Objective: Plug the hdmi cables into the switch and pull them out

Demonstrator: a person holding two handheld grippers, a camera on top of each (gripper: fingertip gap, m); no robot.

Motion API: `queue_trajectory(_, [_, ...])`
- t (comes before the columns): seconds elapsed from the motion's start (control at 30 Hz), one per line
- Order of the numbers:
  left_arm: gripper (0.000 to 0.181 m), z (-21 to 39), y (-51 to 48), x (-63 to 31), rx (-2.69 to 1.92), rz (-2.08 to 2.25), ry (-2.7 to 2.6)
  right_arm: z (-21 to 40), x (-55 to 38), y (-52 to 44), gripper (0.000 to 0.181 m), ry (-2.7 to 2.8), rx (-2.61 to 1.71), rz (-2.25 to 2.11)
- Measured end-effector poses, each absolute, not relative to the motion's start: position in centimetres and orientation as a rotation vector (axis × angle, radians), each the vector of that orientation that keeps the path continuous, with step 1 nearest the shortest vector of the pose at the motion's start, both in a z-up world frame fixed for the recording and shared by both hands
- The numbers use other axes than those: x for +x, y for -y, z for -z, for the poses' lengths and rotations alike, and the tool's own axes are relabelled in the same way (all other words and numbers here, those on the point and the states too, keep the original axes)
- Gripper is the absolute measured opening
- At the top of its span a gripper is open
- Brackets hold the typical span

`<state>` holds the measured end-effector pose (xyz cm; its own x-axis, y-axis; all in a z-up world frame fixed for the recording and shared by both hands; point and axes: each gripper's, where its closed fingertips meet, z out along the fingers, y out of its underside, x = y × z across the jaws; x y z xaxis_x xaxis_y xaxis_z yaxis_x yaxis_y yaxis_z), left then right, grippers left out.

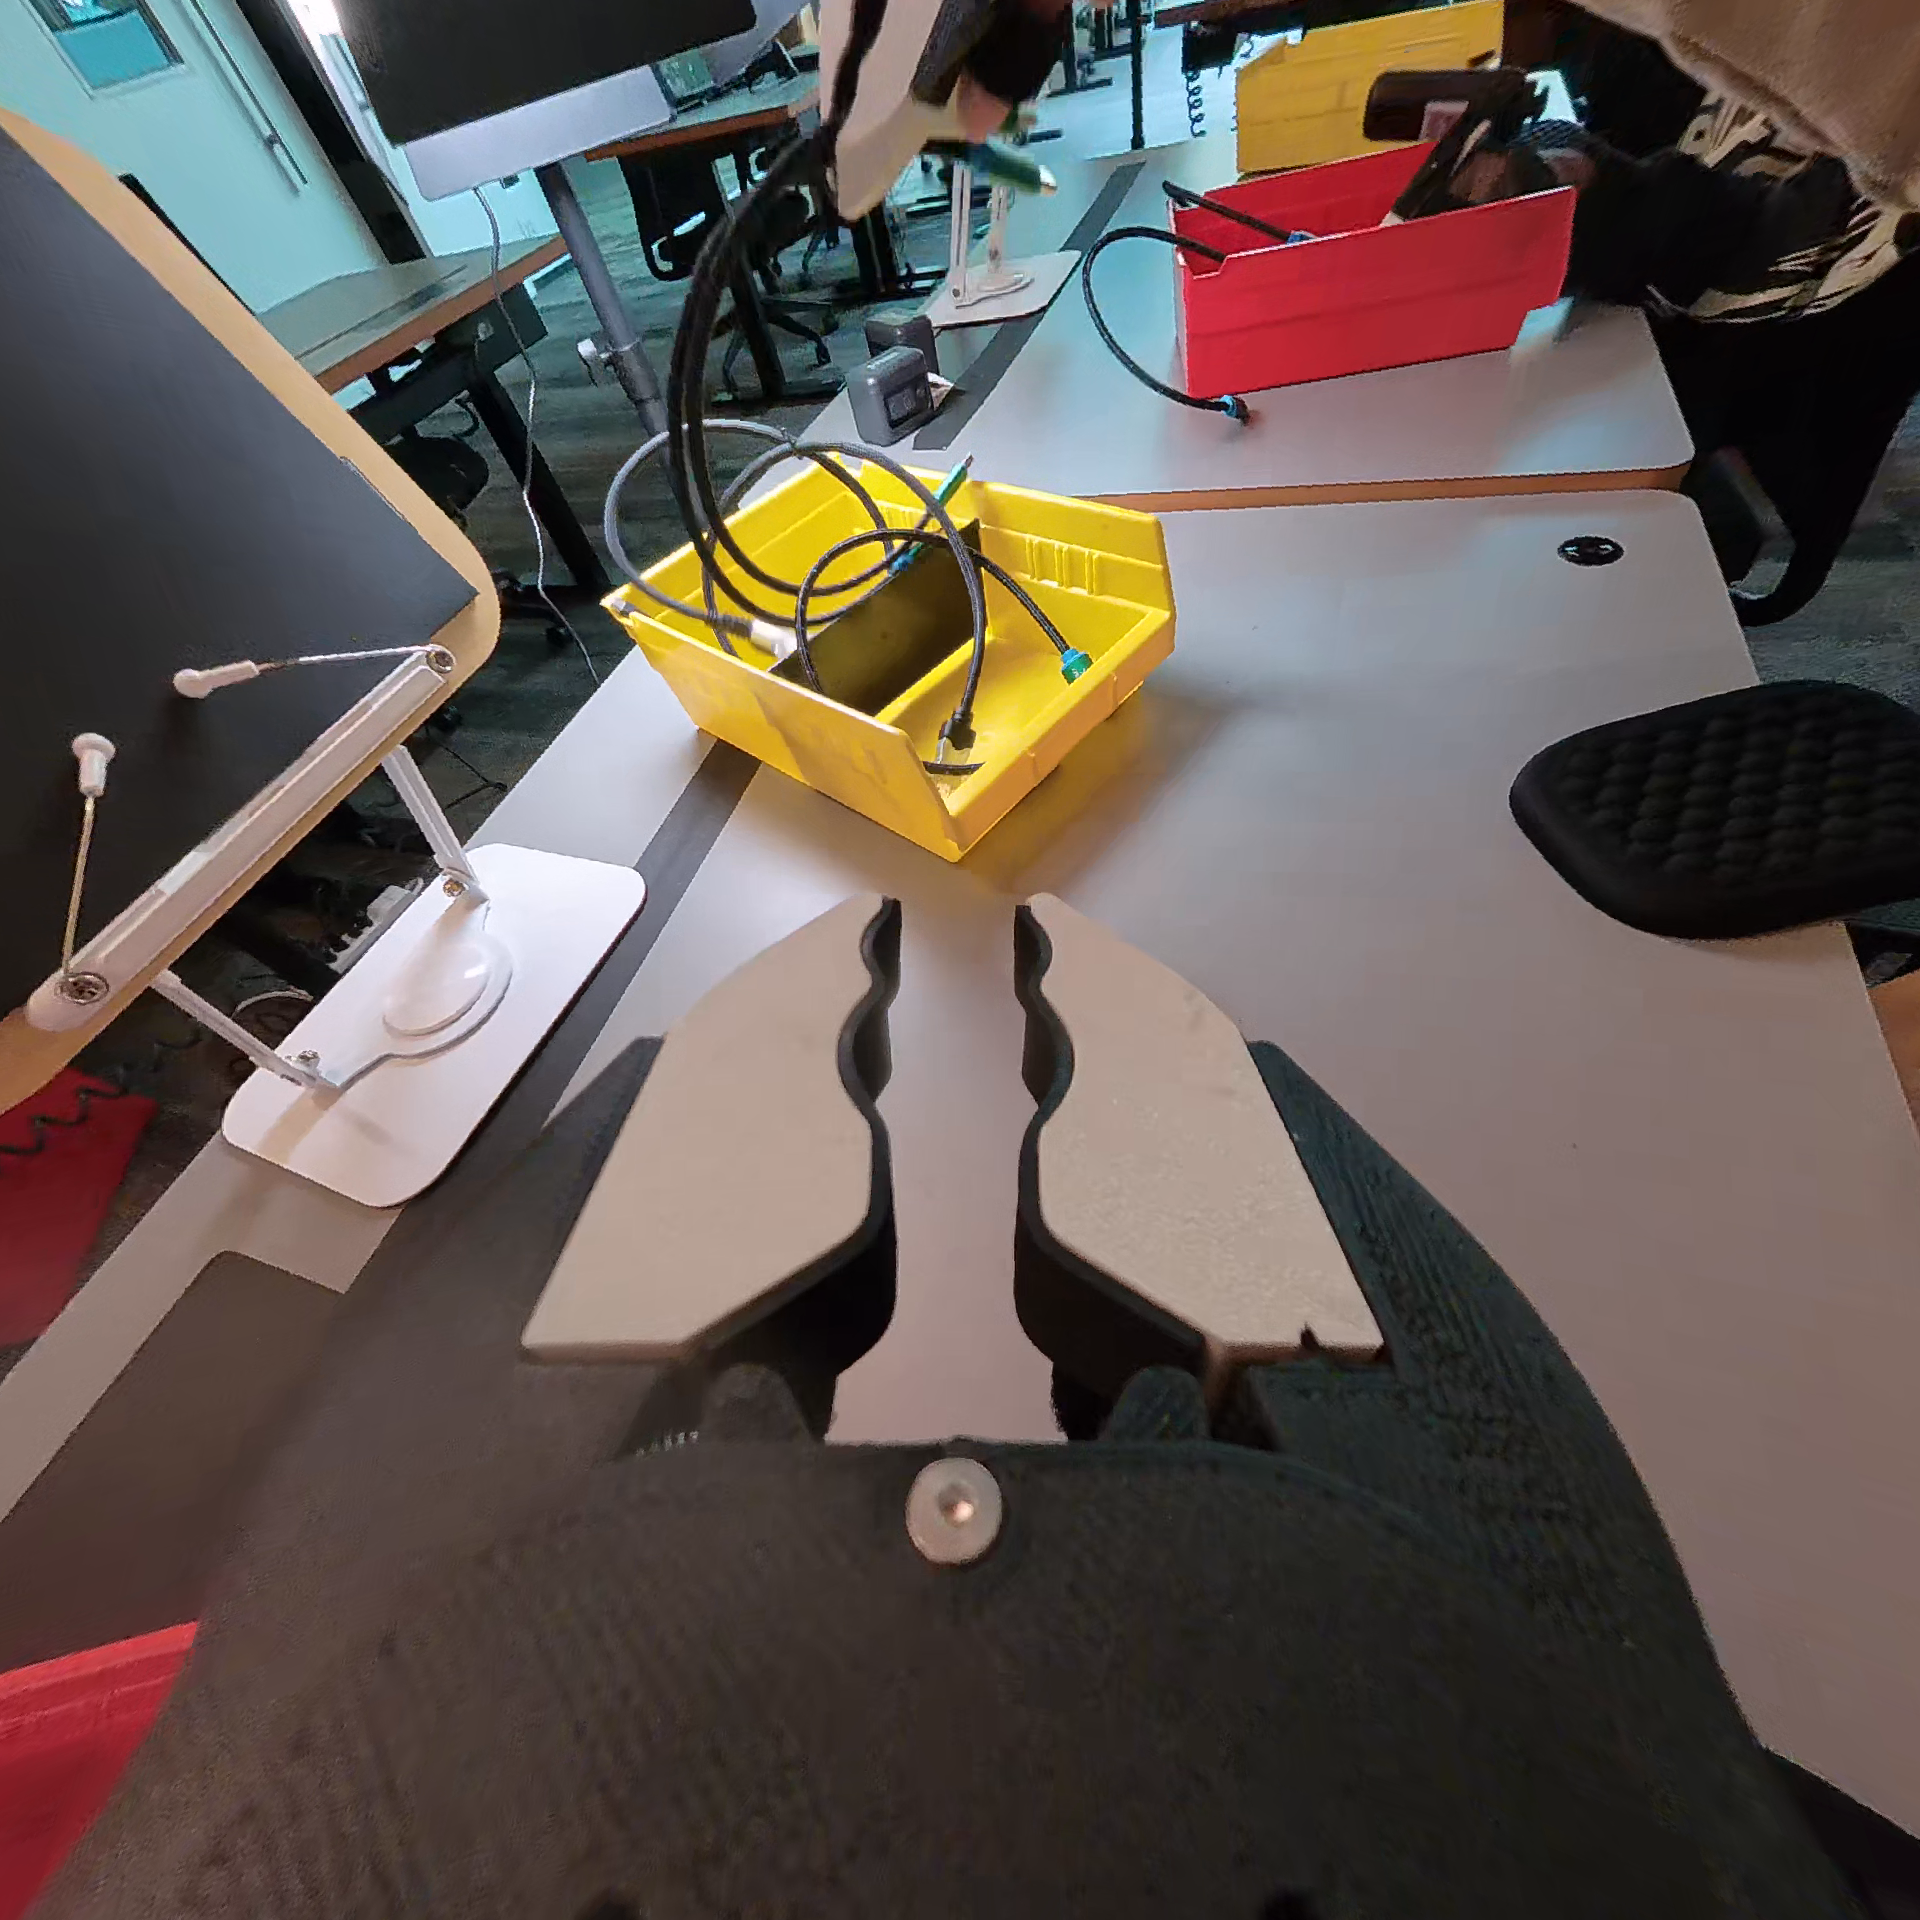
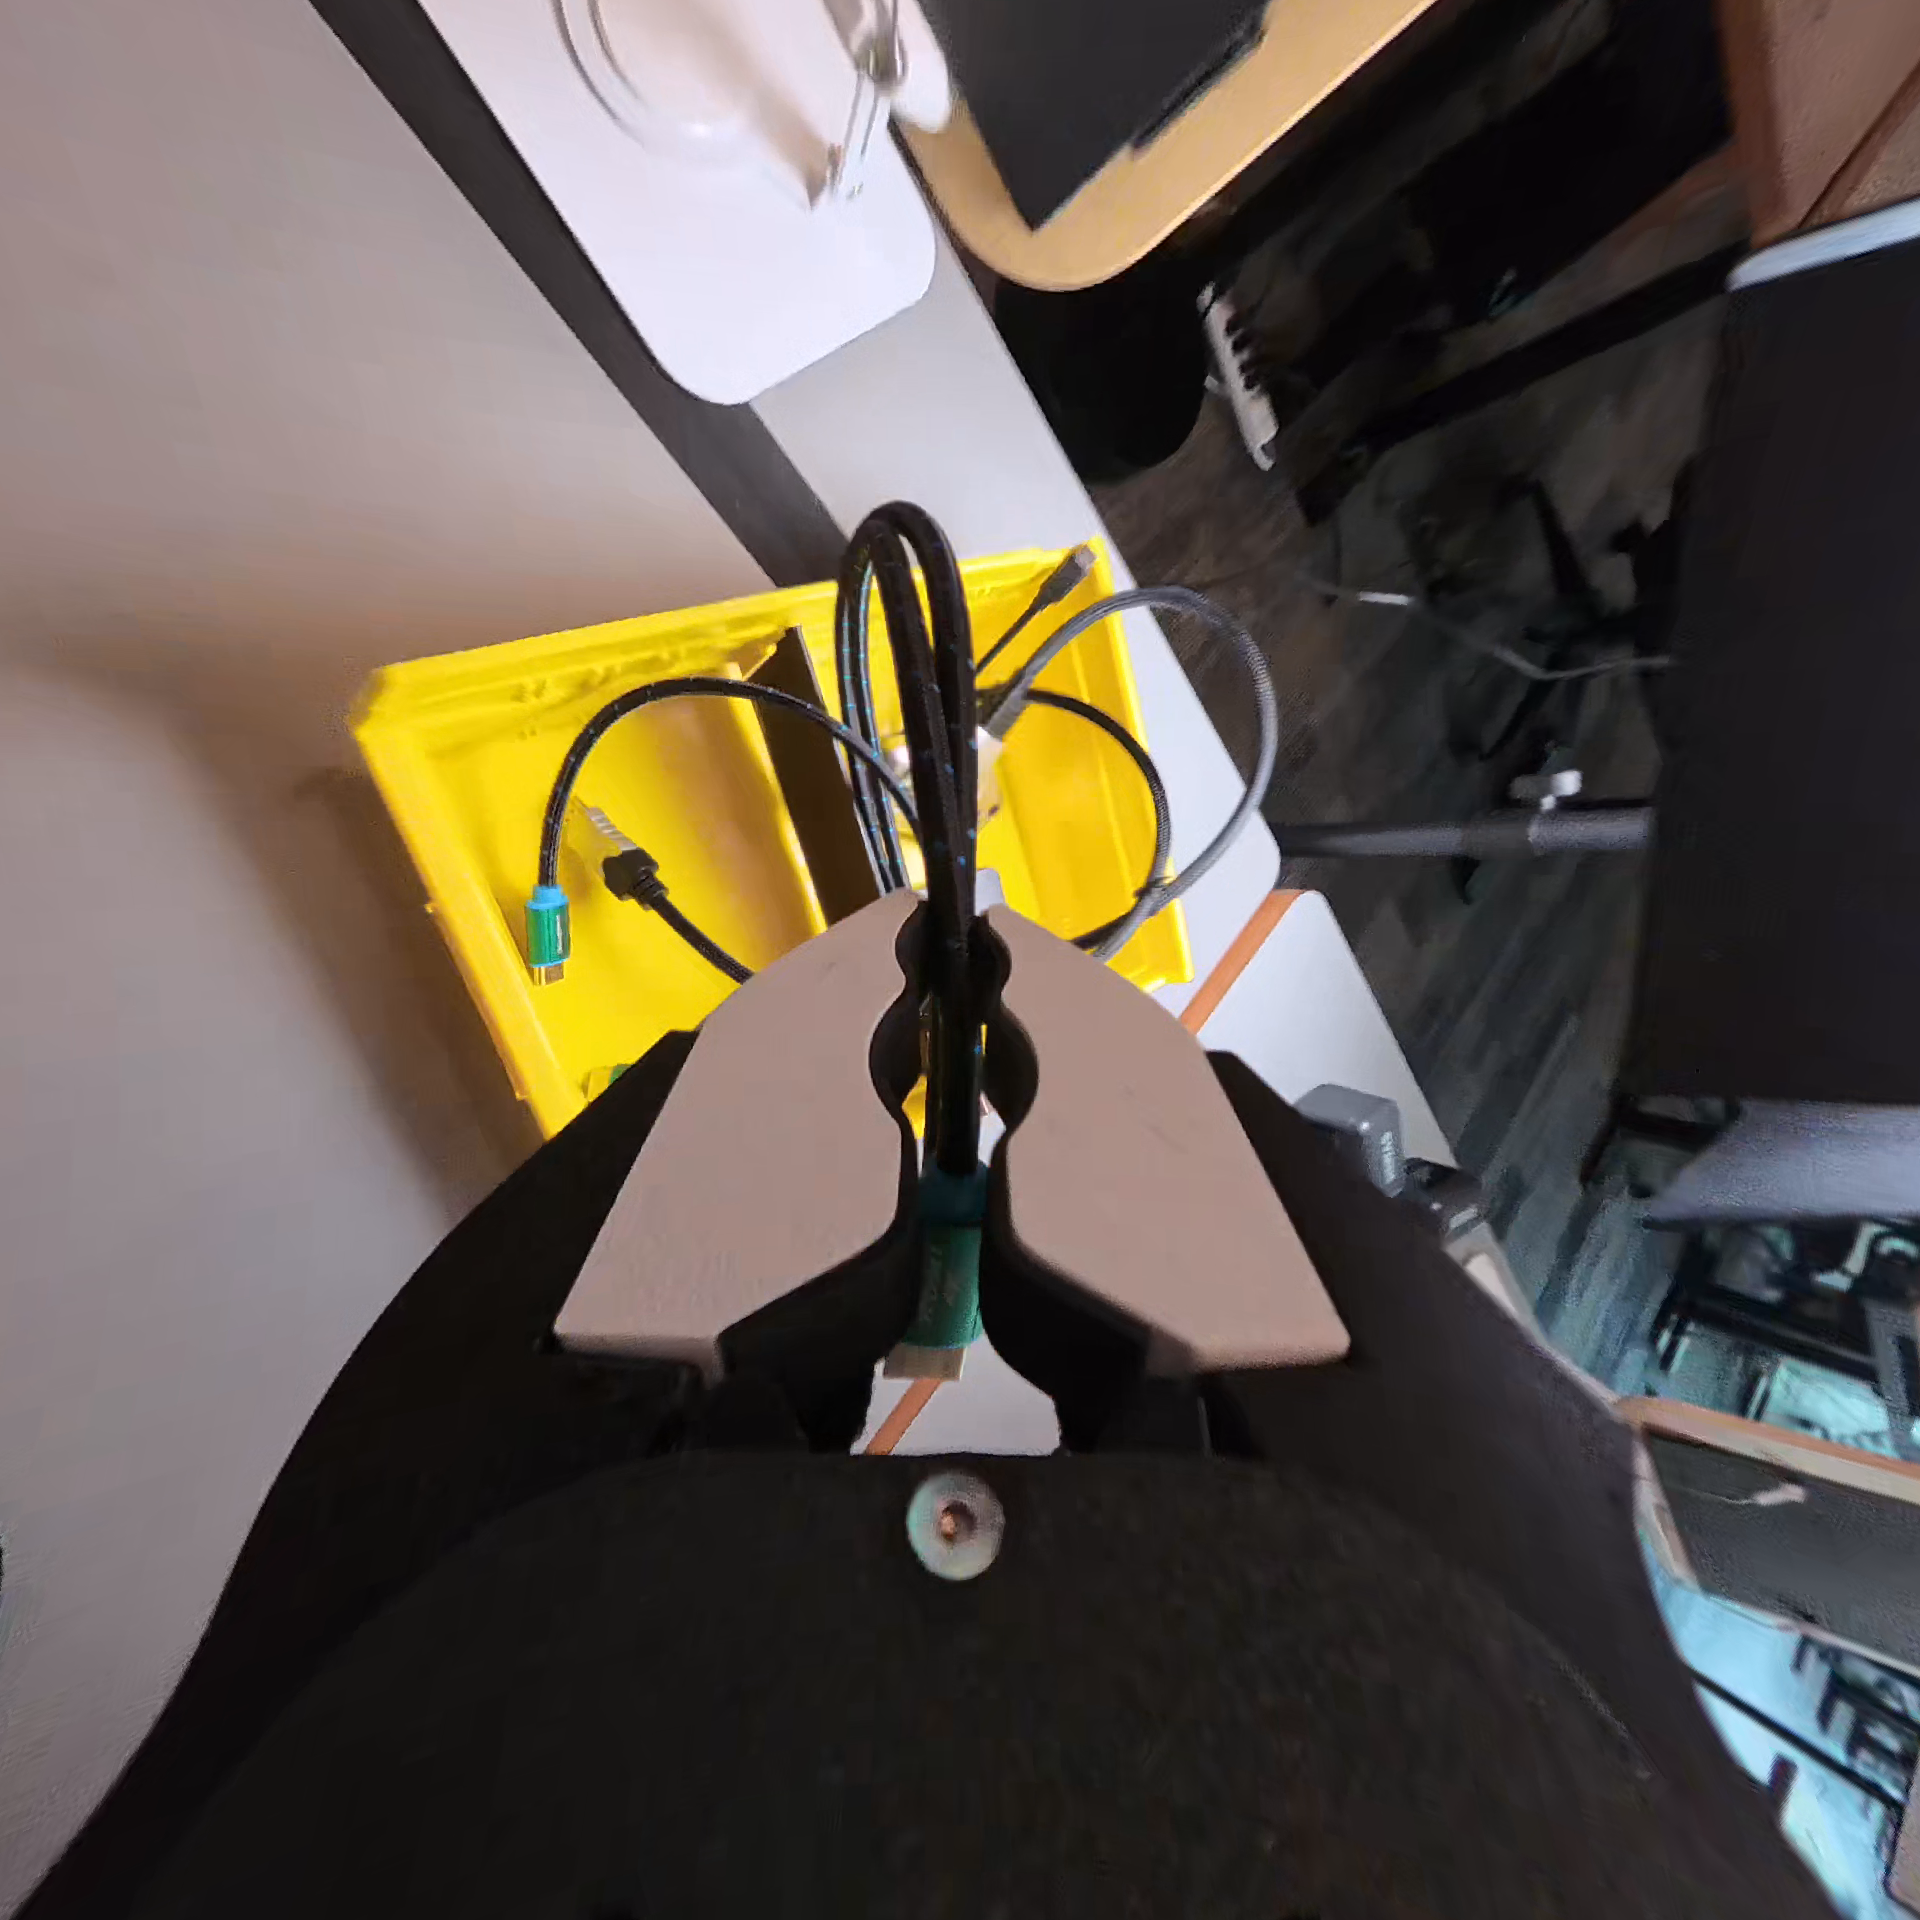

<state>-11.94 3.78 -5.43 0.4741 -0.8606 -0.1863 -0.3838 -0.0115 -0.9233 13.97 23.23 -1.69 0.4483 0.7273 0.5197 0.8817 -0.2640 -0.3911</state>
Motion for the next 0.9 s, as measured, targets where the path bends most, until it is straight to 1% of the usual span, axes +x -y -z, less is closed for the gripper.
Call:
queue_trajectory(0.3, [0.021, 5.5, -3.3, -11.0, -1.604, 0.537, -1.127, -8.8, 14.2, -19.3, 0.007, 1.191, -1.718, 0.2])
queue_trajectory(0.43, [0.021, 5.5, -3.3, -11.0, -1.605, 0.538, -1.128, -11.7, 14.2, -18.1, 0.007, 1.094, -1.629, -0.008])
queue_trajectory(0.53, [0.021, 5.7, -3.5, -11.1, -1.614, 0.543, -1.122, -12.1, 14.9, -17.8, 0.007, 1.07, -1.618, -0.086])
queue_trajectory(0.67, [0.021, 6.0, -3.6, -11.0, -1.619, 0.542, -1.127, -9.2, 15.9, -18.2, 0.007, 1.083, -1.695, -0.132])
queue_trajectory(0.73, [0.021, 6.0, -3.6, -11.0, -1.619, 0.54, -1.128, -8.6, 15.3, -17.4, 0.006, 1.106, -1.655, -0.204])
queue_trajectory(0.9, [0.02, 6.4, -4.0, -10.8, -1.631, 0.575, -1.121, -9.7, 13.0, -16.0, 0.007, 1.169, -1.51, -0.231])
